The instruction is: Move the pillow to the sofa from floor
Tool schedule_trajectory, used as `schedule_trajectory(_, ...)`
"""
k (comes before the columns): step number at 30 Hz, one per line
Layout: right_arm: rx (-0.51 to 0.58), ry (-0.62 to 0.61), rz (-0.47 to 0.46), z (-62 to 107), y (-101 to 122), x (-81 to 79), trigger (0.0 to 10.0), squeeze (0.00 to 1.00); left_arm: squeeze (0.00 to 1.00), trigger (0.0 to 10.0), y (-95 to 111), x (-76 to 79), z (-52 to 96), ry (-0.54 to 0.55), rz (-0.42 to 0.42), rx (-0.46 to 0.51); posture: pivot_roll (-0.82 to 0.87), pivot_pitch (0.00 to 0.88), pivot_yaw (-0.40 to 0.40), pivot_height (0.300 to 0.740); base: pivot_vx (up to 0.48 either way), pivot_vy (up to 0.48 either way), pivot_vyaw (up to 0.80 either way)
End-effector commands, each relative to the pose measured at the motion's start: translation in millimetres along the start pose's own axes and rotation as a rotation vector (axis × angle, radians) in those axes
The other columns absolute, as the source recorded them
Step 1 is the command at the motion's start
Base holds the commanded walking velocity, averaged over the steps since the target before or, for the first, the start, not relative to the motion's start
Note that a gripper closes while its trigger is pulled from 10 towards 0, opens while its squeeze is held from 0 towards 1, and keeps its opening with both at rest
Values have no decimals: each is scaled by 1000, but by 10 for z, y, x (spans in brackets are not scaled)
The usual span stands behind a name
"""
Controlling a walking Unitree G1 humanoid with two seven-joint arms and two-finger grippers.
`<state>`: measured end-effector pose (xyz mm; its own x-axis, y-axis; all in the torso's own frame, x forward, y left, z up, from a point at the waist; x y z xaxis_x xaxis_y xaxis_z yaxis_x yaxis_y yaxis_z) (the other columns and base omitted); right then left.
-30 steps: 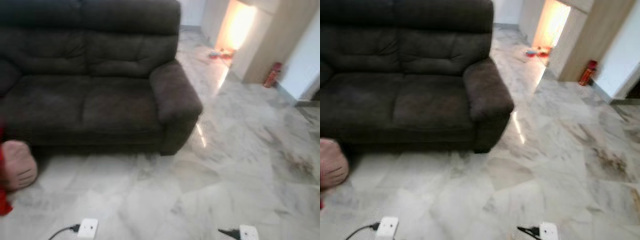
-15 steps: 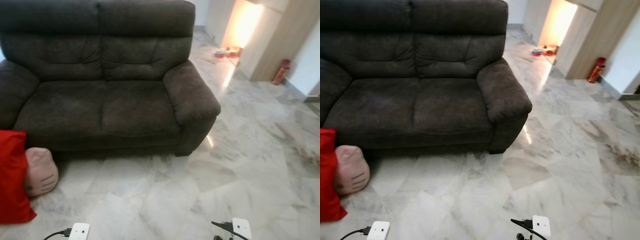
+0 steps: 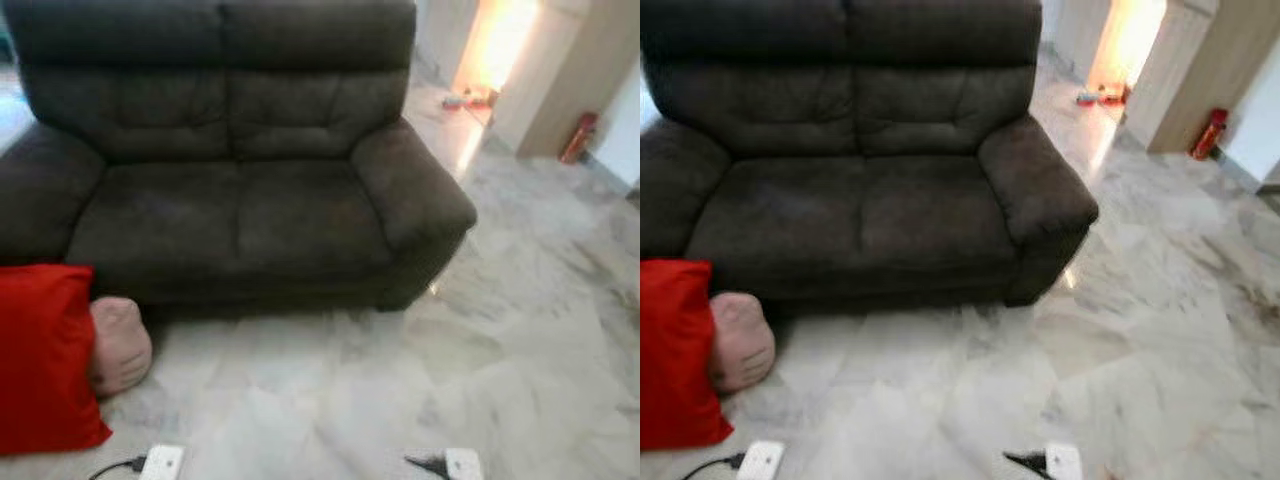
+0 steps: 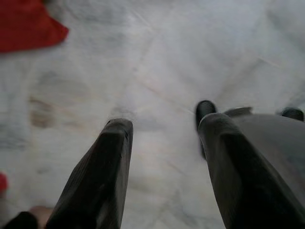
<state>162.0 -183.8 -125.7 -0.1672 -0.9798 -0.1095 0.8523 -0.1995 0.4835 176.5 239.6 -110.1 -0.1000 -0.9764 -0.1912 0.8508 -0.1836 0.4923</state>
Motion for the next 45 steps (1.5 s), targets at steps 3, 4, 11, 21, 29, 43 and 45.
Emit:
schedule_trajectory(3,-7,-26,-1,13,-34,65,10000,0,0,10000,-16,96,-7,-28,-3,-12,59,0,-40,740,0,360,0)
schedule_trajectory(4,-1,-23,-3,4,-6,38,10000,0,0,10000,-15,91,-7,-27,-3,-12,58,0,-39,740,0,356,0)
schedule_trajectory(11,29,-20,2,-35,192,-53,10000,0,0,10000,-4,68,-7,-21,-3,-10,57,0,-34,740,0,357,0)
schedule_trajectory(21,48,-29,2,-23,321,95,10000,0,0,10000,16,63,-10,-21,3,-5,59,0,-36,740,0,355,0)
schedule_trajectory(29,47,1,10,-66,303,-232,10000,0,0,10000,26,77,-12,-24,5,-4,58,0,-41,740,0,206,0)
schedule_trajectory(43,49,13,38,-63,311,-210,10000,0,0,10000,42,76,-14,-21,8,4,62,1,-42,740,0,0,31)
schedule_trajectory(45,47,13,39,-63,308,-209,10000,0,0,10000,44,73,-13,-21,7,6,63,2,-42,740,0,0,534)
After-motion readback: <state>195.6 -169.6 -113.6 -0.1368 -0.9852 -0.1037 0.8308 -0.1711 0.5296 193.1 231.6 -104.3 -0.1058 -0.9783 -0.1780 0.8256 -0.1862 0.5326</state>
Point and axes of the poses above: a point about 5 cm out from each wrist's last joint towards the gripper, its own z axis pointing back from the gripper into the wrist, its own y axis along the axis of the wrist's last joint, x = y × z, the point moved 3 cm from there along -z, pointing out of the wrist towards the gripper, and after that the axes turned 5 degrees about -z, right-handed, at the moved point
